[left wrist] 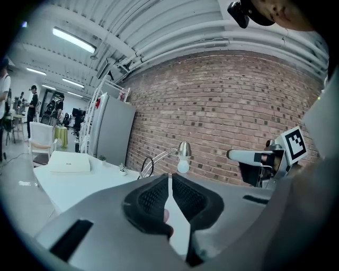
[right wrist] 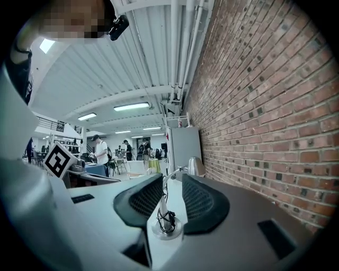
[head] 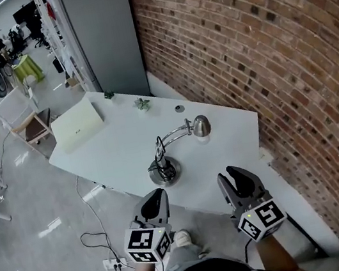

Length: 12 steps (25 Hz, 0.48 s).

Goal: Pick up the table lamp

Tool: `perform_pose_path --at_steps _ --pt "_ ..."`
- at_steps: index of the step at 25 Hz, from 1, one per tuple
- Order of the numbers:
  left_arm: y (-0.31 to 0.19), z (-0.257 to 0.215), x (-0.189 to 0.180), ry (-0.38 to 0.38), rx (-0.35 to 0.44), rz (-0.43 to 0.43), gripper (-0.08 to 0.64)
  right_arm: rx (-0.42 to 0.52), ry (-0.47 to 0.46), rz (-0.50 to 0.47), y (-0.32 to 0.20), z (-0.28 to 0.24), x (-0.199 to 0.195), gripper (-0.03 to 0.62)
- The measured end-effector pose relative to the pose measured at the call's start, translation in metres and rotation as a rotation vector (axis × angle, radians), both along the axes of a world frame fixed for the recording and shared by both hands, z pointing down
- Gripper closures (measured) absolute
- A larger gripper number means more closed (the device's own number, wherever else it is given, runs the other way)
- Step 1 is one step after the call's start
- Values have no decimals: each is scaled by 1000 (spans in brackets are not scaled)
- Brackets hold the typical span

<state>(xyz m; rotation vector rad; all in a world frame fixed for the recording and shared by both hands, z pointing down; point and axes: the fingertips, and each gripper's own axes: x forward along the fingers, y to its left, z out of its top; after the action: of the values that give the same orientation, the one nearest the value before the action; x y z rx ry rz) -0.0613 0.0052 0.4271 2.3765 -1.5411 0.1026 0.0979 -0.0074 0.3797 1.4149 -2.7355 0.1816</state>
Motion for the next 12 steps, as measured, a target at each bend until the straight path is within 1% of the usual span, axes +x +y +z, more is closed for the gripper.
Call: perform_pose_path --at_steps 3,4,8,10,12 --pt "-12 -1 -8 6 3 7 549 -5 4 6 -12 1 -7 464" --pt "-16 0 -11 6 4 13 538 -6 5 9 -15 1 -9 447" --pt "-30 1 -18 -14 13 41 374 -9 17 13 -27 4 -18 378" --pt "-36 5 -22 -31 11 52 330 -16 30 16 -33 7 -22 356" --pt "-41 7 -26 -47 6 67 314 -25 39 23 -38 10 -26 341"
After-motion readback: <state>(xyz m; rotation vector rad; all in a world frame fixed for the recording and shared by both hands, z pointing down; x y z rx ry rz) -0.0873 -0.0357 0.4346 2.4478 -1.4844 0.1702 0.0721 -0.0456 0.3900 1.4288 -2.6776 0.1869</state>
